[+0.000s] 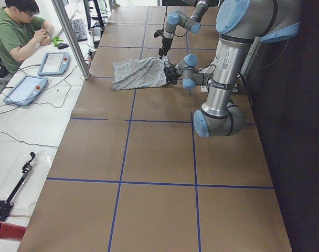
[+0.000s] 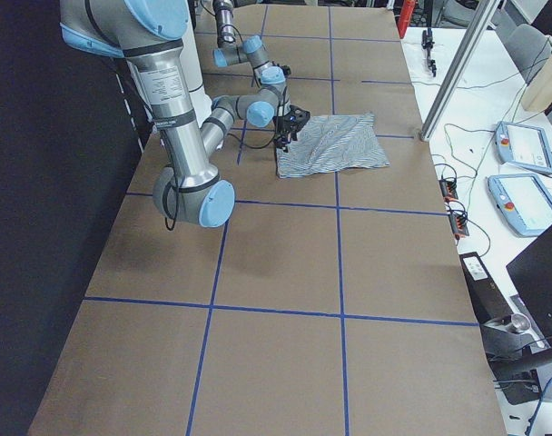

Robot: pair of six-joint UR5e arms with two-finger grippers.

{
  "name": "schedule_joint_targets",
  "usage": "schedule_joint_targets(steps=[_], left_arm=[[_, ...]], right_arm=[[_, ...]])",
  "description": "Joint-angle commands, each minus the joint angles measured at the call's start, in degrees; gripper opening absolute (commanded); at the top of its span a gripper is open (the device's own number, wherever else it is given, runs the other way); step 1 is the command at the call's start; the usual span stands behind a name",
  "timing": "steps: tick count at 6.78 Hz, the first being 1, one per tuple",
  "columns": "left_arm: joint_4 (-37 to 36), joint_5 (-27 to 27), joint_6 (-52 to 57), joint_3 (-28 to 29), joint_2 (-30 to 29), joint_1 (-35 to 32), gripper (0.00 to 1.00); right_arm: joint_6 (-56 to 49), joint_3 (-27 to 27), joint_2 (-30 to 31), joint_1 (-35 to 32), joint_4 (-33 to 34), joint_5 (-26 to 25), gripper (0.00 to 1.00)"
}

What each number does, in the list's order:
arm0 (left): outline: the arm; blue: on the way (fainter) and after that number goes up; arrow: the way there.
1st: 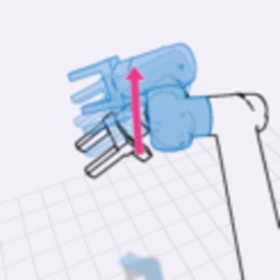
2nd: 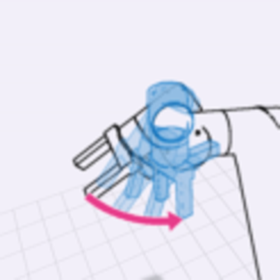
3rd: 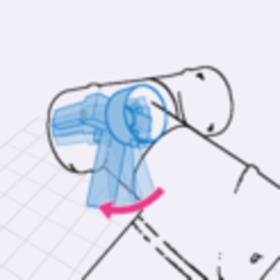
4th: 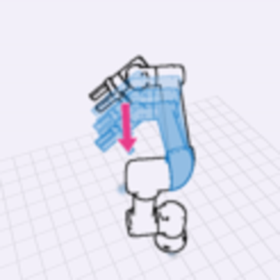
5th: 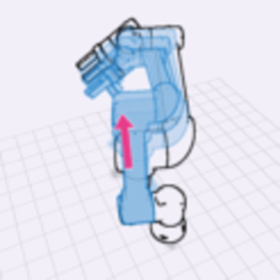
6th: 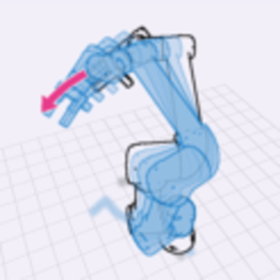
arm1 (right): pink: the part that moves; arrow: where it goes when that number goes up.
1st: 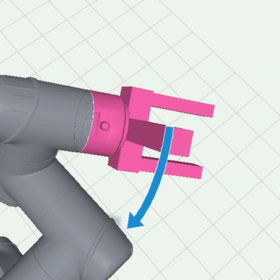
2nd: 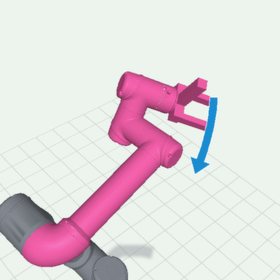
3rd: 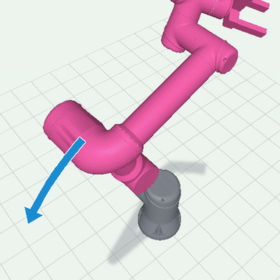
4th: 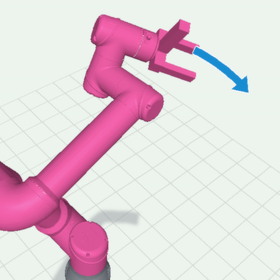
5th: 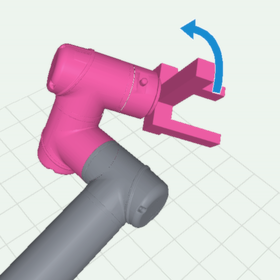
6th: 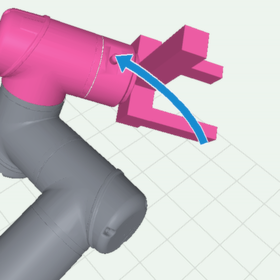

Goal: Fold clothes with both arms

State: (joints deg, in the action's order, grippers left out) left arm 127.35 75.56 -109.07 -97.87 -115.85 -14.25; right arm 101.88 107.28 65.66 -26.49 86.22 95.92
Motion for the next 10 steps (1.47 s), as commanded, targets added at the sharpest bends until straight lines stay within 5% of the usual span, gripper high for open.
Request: schedule_joint_targets(steps=[1,10], left_arm=[[-0.1,-0.4,0.0,-0.1,0.2,0.0,0.00],[-1.0,-1.6,0.4,-0.7,-0.2,0.0,0.00]], right_arm=[[-3.8,-3.3,0.0,0.0,0.0,-1.2,0.64],[-4.5,-8.5,-3.5,0.3,0.4,-1.2,0.60]])
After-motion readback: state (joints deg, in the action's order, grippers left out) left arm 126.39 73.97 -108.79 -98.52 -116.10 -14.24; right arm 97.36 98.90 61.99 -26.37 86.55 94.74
